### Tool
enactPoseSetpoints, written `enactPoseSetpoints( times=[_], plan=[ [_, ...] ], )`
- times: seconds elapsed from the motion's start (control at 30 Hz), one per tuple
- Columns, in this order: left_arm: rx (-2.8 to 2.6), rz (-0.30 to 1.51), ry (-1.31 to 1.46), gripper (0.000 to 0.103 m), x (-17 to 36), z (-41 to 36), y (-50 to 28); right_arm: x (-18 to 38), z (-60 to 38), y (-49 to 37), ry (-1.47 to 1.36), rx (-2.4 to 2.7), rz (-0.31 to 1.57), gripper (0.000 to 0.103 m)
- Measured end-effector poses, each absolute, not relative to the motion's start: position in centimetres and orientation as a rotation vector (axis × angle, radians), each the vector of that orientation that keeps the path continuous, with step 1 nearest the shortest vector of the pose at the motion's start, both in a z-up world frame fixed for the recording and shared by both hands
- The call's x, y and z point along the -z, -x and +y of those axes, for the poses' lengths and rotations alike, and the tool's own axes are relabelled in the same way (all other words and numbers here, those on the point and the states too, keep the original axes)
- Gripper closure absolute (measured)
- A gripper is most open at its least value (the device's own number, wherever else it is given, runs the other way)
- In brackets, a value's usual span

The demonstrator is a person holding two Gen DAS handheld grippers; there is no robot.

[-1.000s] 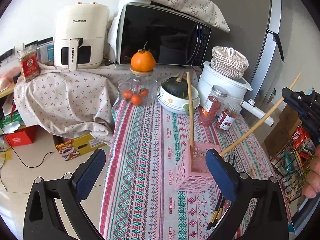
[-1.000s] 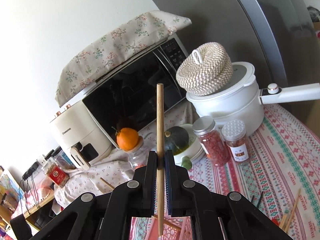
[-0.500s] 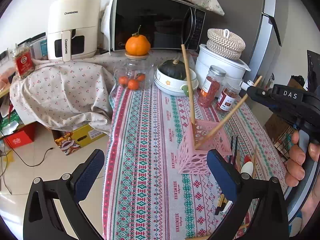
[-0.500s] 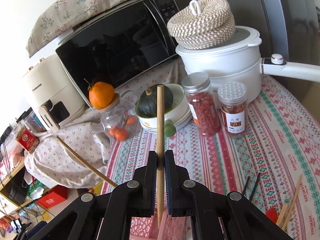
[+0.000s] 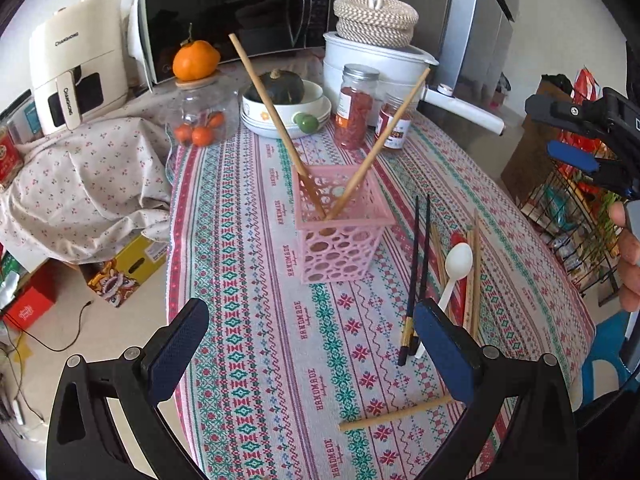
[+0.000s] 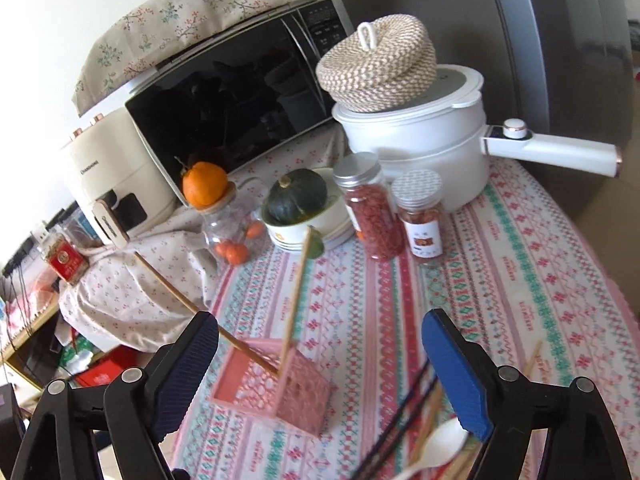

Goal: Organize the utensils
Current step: 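Move the left gripper back over the utensil pile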

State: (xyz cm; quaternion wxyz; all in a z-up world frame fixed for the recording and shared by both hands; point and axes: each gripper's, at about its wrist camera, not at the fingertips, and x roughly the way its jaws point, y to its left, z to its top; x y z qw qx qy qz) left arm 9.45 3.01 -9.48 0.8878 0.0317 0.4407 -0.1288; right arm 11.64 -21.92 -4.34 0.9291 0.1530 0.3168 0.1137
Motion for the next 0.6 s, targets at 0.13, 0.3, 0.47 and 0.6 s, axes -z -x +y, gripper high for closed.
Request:
enactPoseSetpoints(
  times=[0.13, 0.3, 0.47, 0.6],
  plan=[
    [0.295, 0.978, -0.092, 0.000, 10.0, 1.1, -9.1, 5.5, -24.7, -10.2, -0.312, -0.174, 0.718, 0.011],
    [0.329, 1.047, -0.130, 0.000, 10.7, -1.8, -8.8, 7.0, -27.7, -8.8, -0.305, -0.102, 0.808, 0.010],
    [0.352, 1.096, -0.162, 0.000, 11.3, -5.3, -9.3, 9.0, -30.4, -8.3, -0.304, -0.036, 0.907, 0.010],
    [0.379, 1.116, -0.164, 0.000, 11.9, -8.1, -10.3, 10.6, -32.8, -8.4, -0.341, 0.002, 0.976, 0.010]
  ],
)
